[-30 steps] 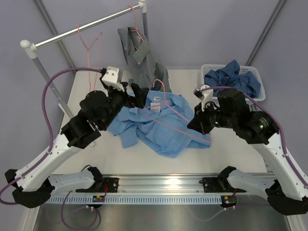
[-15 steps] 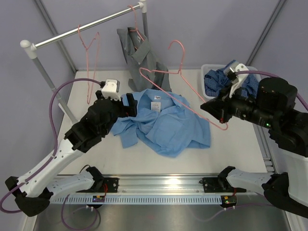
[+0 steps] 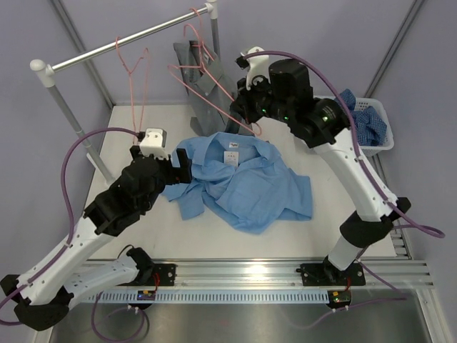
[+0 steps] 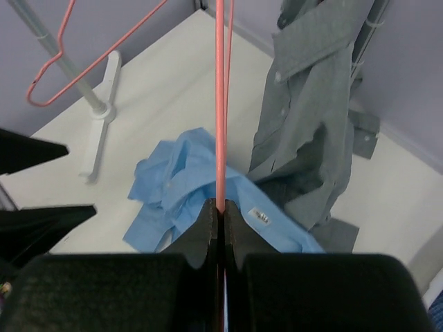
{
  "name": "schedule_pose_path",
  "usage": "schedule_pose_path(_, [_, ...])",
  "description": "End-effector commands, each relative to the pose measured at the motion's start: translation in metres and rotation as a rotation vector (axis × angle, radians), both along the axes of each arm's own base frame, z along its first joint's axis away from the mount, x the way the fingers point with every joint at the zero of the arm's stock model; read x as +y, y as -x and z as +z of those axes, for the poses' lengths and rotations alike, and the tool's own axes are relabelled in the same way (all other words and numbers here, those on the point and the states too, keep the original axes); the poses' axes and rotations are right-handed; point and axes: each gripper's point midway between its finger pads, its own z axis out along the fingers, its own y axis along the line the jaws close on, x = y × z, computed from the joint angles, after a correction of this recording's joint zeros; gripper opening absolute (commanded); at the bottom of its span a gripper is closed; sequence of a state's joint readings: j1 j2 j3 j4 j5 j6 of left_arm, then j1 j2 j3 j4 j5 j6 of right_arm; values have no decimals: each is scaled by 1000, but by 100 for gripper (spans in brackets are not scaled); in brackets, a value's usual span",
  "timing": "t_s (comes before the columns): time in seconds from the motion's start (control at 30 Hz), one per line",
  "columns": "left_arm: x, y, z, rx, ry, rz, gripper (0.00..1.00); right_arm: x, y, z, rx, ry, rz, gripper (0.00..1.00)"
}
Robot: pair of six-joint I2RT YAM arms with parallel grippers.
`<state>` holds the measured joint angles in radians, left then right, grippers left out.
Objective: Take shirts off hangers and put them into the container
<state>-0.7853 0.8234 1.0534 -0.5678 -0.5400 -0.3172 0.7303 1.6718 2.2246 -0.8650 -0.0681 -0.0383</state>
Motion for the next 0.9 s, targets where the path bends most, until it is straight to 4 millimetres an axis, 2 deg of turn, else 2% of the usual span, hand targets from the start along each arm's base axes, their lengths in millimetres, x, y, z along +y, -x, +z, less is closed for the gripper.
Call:
schedule_pose_path(0.0, [15, 4, 1, 1, 1, 54, 99, 13, -33, 68, -275, -118, -78, 0])
schedule_pose_path(0.1, [20, 9, -3, 10, -1, 62, 99, 23, -53, 79, -360, -150, -135, 0])
schedule_pose_path(0.2, [27, 13, -6, 14, -8, 71, 99, 42, -77, 75, -388, -152, -164, 0])
schedule_pose_path(0.3, [31, 16, -10, 18, -16, 75, 99, 52, -93, 72, -407, -150, -184, 0])
schedule_pose_path(0.4, [29, 18, -12, 25, -18, 59, 99, 70, -109, 55, -399, -140, -173, 0])
schedule_pose_path(0.47, [29, 19, -13, 28, -18, 55, 99, 79, -113, 47, -387, -142, -157, 0])
schedule_pose_path(0.63, [27, 21, -14, 30, -9, 41, 99, 100, -127, 6, -330, -106, -127, 0])
schedule_pose_path(0.8, [27, 22, -16, 33, -10, 35, 99, 111, -128, -26, -274, -66, -108, 0])
schedule_pose_path(0.87, [27, 22, -15, 30, -6, 33, 99, 113, -123, -30, -267, -63, -101, 1])
